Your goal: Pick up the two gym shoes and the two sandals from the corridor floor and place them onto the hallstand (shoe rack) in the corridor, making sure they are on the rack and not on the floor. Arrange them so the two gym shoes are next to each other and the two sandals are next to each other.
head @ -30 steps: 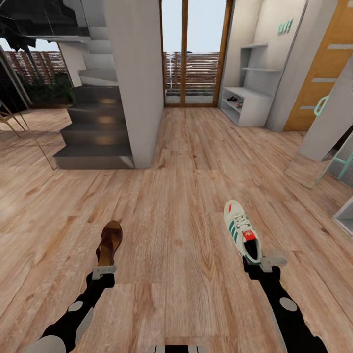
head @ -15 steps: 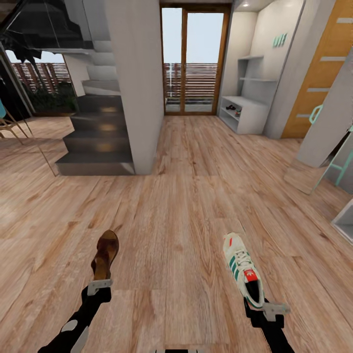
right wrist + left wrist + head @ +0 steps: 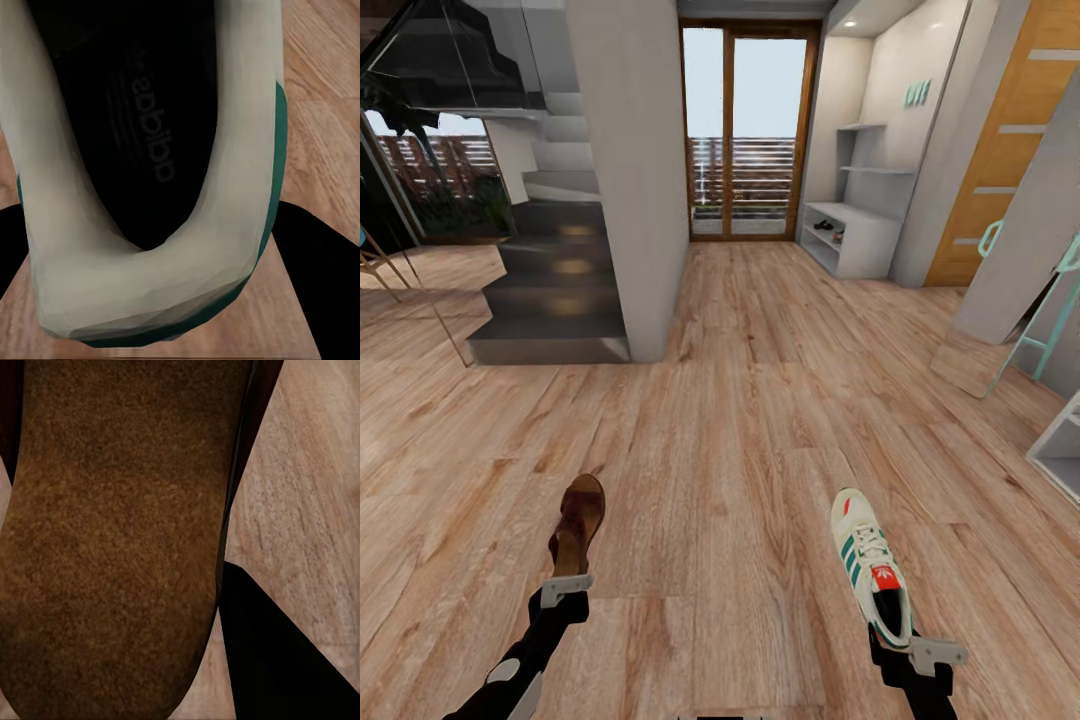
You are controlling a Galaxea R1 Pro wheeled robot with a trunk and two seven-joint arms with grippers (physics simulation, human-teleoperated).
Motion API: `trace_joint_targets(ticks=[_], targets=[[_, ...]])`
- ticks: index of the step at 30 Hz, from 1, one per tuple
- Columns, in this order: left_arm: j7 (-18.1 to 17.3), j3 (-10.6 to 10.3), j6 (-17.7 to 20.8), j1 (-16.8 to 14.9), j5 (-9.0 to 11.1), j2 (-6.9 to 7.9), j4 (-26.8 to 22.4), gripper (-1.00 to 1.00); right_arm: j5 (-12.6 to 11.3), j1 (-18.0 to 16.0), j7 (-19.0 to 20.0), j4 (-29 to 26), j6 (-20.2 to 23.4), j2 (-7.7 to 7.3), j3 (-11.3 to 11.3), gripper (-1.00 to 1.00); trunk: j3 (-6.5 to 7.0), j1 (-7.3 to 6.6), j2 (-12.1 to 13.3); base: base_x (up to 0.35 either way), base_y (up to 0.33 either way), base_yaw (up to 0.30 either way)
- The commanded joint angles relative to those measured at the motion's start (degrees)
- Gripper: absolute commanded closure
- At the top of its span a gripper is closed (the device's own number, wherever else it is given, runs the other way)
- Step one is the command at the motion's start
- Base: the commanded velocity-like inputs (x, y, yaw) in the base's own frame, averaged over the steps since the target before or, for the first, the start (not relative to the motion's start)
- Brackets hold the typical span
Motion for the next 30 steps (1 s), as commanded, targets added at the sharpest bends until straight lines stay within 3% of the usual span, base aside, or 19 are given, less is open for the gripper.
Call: trace_joint_targets(ticks=[1, 8, 12, 23, 30], targets=[[-0.50, 0.42, -0.11, -0.05, -0.09, -0.04, 0.06, 1.00, 0.22, -0.05, 0.56, 0.06, -0.22, 0.05, -0.49, 1.00, -0.04, -0.01, -0.02, 0.000, 0.000, -0.001], [-0.50, 0.42, -0.12, 0.01, -0.09, 0.02, -0.34, 1.00, 0.24, -0.04, 0.62, 0.41, -0.22, 0.06, -0.49, 1.00, -0.04, -0.01, -0.02, 0.000, 0.000, 0.000], [-0.50, 0.42, -0.11, 0.02, -0.04, 0.04, -0.43, 1.00, 0.23, -0.04, 0.56, 0.51, -0.23, -0.01, -0.54, 1.00, 0.85, -0.12, 0.04, 0.000, 0.000, 0.000], [-0.50, 0.42, -0.11, 0.02, 0.11, 0.05, -0.46, 1.00, 0.15, -0.04, 0.40, 2.00, -0.31, -0.25, -0.64, 1.00, 2.82, -2.53, 4.45, 0.000, 0.000, 0.000], [-0.50, 0.42, -0.14, 0.02, 0.18, -0.03, -0.40, 1.00, 0.15, -0.04, 0.37, 2.07, -0.31, -0.26, -0.60, 1.00, 2.82, -2.53, 4.45, 0.000, 0.000, 0.000]])
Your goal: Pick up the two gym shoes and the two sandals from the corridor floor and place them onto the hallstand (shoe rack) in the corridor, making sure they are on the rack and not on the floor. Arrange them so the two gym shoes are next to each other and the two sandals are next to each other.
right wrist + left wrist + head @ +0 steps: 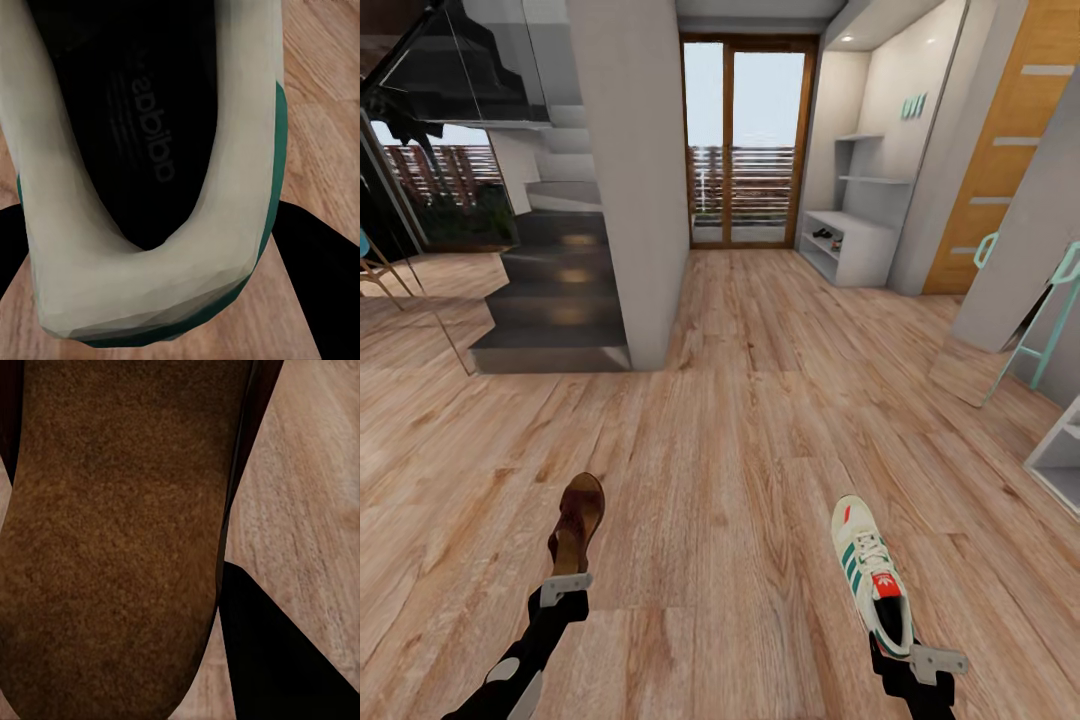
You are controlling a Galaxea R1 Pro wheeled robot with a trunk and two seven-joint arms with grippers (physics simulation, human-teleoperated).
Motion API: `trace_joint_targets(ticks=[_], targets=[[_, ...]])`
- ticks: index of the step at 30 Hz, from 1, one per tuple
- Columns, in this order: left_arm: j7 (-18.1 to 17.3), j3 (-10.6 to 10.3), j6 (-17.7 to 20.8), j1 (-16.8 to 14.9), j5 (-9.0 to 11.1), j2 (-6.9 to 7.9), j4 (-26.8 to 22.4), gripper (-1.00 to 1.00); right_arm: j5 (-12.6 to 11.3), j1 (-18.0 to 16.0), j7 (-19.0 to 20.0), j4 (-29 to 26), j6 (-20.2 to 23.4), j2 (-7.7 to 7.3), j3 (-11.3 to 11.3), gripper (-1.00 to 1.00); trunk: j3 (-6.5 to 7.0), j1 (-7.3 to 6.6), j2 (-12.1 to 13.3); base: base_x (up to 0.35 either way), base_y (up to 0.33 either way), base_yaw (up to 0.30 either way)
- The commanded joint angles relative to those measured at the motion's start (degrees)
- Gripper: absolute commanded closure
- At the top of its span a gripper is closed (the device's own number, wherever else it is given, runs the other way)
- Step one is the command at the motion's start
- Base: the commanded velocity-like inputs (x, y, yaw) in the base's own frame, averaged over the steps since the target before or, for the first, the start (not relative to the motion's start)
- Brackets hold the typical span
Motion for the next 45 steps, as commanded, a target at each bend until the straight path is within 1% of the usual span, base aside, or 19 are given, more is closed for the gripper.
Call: trace_joint_targets(ticks=[1, 3, 9, 11, 14, 23, 45], targets=[[-0.50, 0.39, -0.10, -0.04, -0.13, -0.05, 0.09, 1.00, 0.27, -0.03, 0.57, 0.04, -0.22, 0.01, -0.48, 1.00, 0.02, -0.01, -0.02, 0.000, 0.000, 0.000], [-0.50, 0.38, -0.10, -0.04, -0.15, -0.05, 0.18, 1.00, 0.27, -0.04, 0.56, 0.03, -0.22, 0.01, -0.47, 1.00, 0.17, -0.01, -0.02, 0.024, 0.000, 0.000], [-0.54, 0.31, -0.08, -0.04, -0.26, -0.32, 0.35, 1.00, 0.23, -0.04, 0.55, 0.01, -0.27, 0.01, -0.51, 1.00, 0.69, -0.01, -0.02, 0.313, 0.000, 0.000], [-0.57, 0.33, -0.08, -0.04, -0.31, -0.82, 0.44, 1.00, 0.22, -0.03, 0.55, 0.01, -0.30, 0.01, -0.52, 1.00, 0.87, -0.01, -0.02, 0.337, 0.000, 0.000], [-0.58, 0.32, -0.08, -0.04, -0.34, -1.15, 0.51, 1.00, 0.24, -0.02, 0.55, 0.01, -0.26, 0.01, -0.50, 1.00, 1.13, -0.01, -0.02, 0.338, 0.000, 0.000], [-0.58, 0.34, -0.08, -0.04, -0.35, -1.28, 0.65, 1.00, 0.27, -0.02, 0.55, 0.01, -0.25, 0.01, -0.50, 1.00, 1.80, -0.01, -0.02, 0.333, -0.082, 0.000], [-0.58, 0.38, -0.08, -0.04, -0.35, -1.28, 0.75, 1.00, 0.24, -0.01, 0.65, 0.01, -0.31, 0.09, -0.44, 1.00, 1.90, -0.01, -0.02, 0.289, -0.181, 0.000]])
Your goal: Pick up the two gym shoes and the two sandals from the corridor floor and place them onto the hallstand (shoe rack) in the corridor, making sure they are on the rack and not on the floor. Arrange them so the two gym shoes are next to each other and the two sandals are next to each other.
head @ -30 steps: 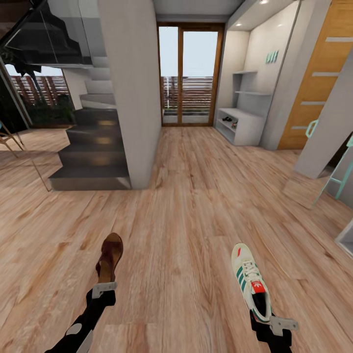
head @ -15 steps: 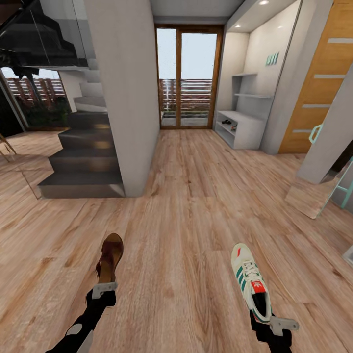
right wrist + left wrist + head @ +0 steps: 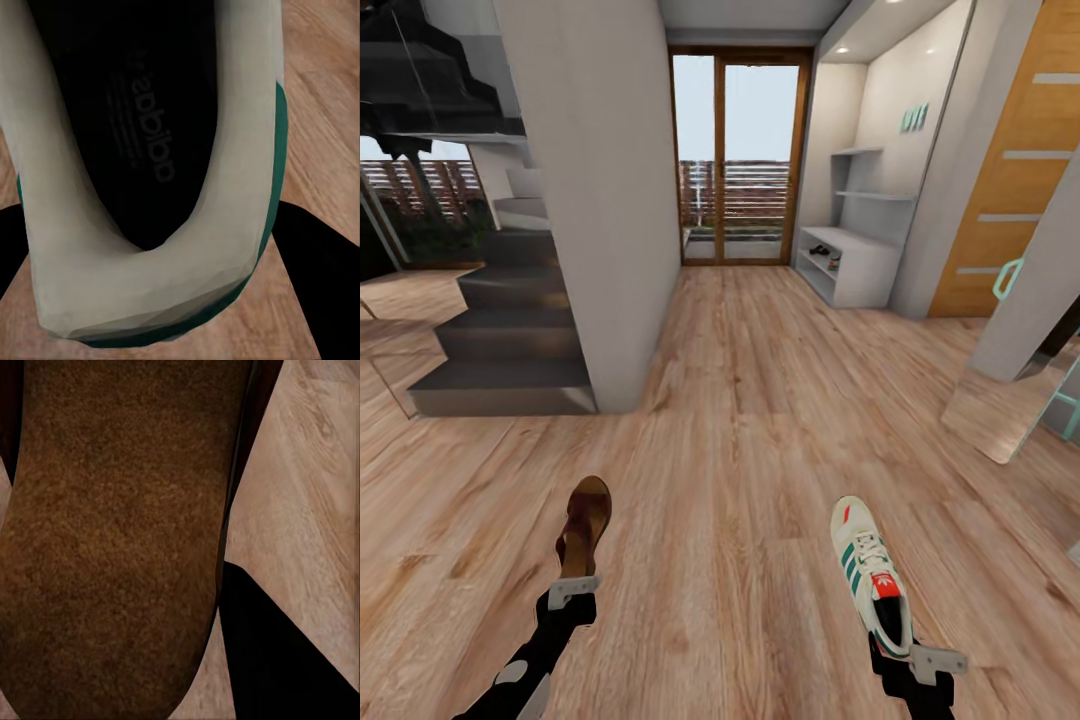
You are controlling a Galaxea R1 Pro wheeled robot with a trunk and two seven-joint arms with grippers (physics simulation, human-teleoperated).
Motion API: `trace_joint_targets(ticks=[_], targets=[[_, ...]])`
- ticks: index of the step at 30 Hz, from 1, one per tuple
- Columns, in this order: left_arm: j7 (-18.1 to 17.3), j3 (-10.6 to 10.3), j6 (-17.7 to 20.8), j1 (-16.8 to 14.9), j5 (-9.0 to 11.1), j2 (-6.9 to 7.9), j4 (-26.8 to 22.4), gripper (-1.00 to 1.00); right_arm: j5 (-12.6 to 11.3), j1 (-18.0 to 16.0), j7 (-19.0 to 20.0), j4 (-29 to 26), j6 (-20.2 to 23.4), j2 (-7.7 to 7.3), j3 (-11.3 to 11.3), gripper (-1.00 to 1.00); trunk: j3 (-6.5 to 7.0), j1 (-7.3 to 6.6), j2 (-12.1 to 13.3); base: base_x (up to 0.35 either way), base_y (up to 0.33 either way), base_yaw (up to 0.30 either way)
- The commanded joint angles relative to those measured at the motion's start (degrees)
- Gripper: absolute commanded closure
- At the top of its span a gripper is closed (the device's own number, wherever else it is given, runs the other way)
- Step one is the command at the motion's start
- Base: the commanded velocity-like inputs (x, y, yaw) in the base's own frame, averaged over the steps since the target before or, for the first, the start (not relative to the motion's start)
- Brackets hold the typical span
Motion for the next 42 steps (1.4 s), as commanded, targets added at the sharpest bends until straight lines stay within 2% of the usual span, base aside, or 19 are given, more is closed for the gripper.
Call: trace_joint_targets(ticks=[1, 42], targets=[[-0.51, 0.44, -0.11, -0.04, -0.08, -0.04, 0.05, 1.00, 0.25, -0.06, 0.56, 0.04, -0.23, 0.05, -0.48, 1.00, -0.05, 0.02, -0.02, 0.283, -0.190, 0.000], [-0.42, 0.44, -0.14, -0.04, 0.40, -0.04, 0.14, 1.00, 0.27, -0.09, 0.46, 0.04, -0.23, -0.09, -0.57, 1.00, -0.05, 0.02, -0.02, 0.293, -0.178, 0.000]])
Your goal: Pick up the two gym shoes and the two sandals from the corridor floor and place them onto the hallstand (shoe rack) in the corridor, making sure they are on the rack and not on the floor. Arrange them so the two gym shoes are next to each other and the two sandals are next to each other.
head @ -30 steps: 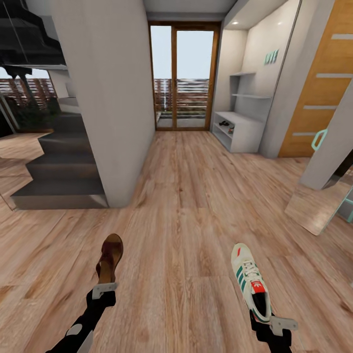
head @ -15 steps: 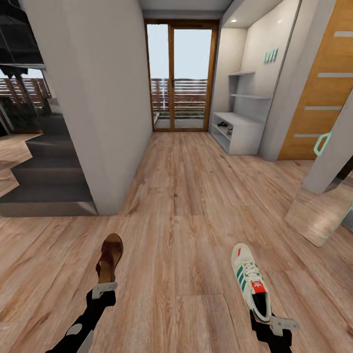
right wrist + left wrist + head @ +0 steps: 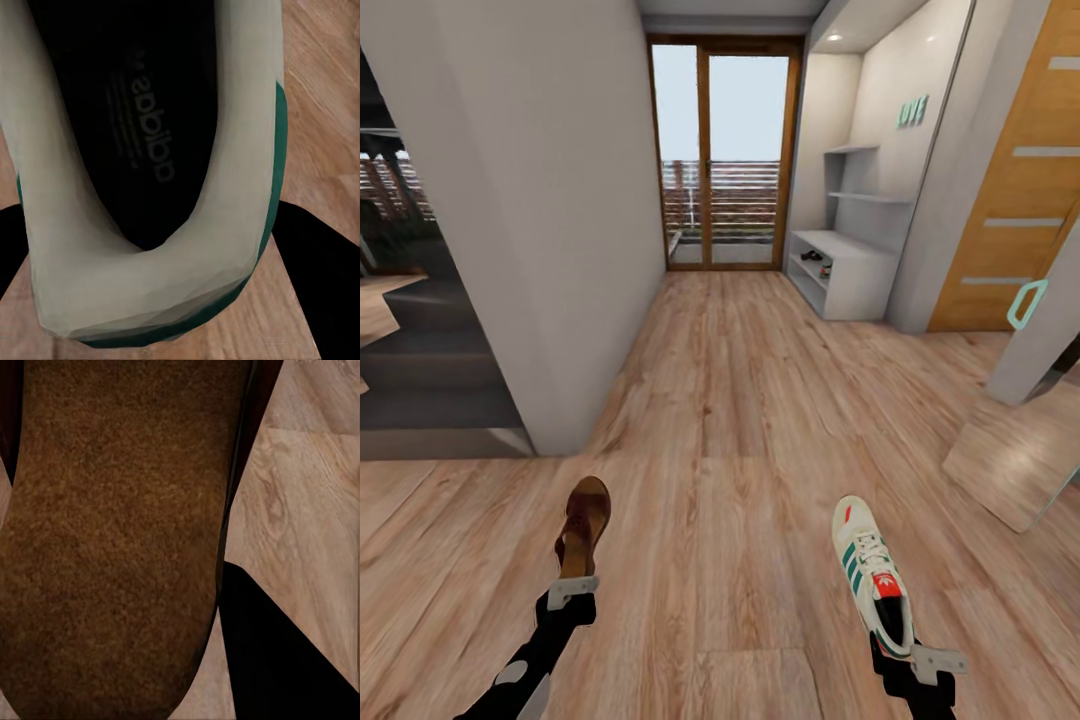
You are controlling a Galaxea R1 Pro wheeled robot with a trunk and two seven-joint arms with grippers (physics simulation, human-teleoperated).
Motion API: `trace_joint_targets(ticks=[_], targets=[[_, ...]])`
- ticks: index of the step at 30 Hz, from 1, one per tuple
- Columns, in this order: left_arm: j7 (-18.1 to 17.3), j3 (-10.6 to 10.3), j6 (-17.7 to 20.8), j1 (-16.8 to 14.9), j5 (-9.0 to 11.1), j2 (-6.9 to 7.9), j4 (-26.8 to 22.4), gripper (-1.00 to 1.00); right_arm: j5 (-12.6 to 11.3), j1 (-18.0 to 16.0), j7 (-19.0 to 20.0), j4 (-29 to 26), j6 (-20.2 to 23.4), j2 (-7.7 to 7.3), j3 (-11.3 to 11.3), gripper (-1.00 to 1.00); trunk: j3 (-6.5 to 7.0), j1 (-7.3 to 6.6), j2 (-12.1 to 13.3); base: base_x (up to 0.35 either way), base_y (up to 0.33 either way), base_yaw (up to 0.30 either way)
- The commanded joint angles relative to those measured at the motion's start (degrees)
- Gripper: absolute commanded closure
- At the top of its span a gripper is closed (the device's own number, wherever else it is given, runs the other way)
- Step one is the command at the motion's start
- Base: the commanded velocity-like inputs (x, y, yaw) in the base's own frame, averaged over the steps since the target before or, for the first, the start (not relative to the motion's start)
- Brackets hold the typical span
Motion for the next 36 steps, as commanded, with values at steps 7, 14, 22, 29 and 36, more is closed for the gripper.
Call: trace_joint_targets(ticks=[7, 14, 22, 29, 36], targets=[[-0.51, 0.41, -0.10, -0.04, 0.00, -0.03, 0.00, 1.00, 0.24, -0.05, 0.56, 0.11, -0.23, 0.01, -0.48, 1.00, -0.05, 0.02, -0.02, 0.303, -0.167, 0.000], [-0.51, 0.41, -0.10, -0.04, 0.00, -0.03, -0.15, 1.00, 0.24, -0.09, 0.52, 0.13, -0.23, 0.02, -0.48, 1.00, -0.05, 0.02, -0.02, 0.316, -0.127, 0.003], [-0.51, 0.41, -0.09, -0.04, 0.00, -0.03, 0.00, 1.00, 0.24, -0.06, 0.47, 0.13, -0.23, 0.08, -0.48, 1.00, 0.03, 0.02, -0.02, 0.337, -0.019, 0.133], [-0.51, 0.41, -0.08, -0.04, 0.02, -0.03, 0.04, 1.00, 0.24, -0.06, 0.47, 0.16, -0.23, 0.09, -0.48, 1.00, 0.37, 0.02, -0.02, 0.339, -0.001, 0.201], [-0.51, 0.41, -0.07, -0.04, 0.08, -0.03, 0.04, 1.00, 0.24, -0.08, 0.53, 0.19, -0.22, 0.10, -0.48, 1.00, 0.46, 0.02, -0.02, 0.340, 0.000, 0.048]])
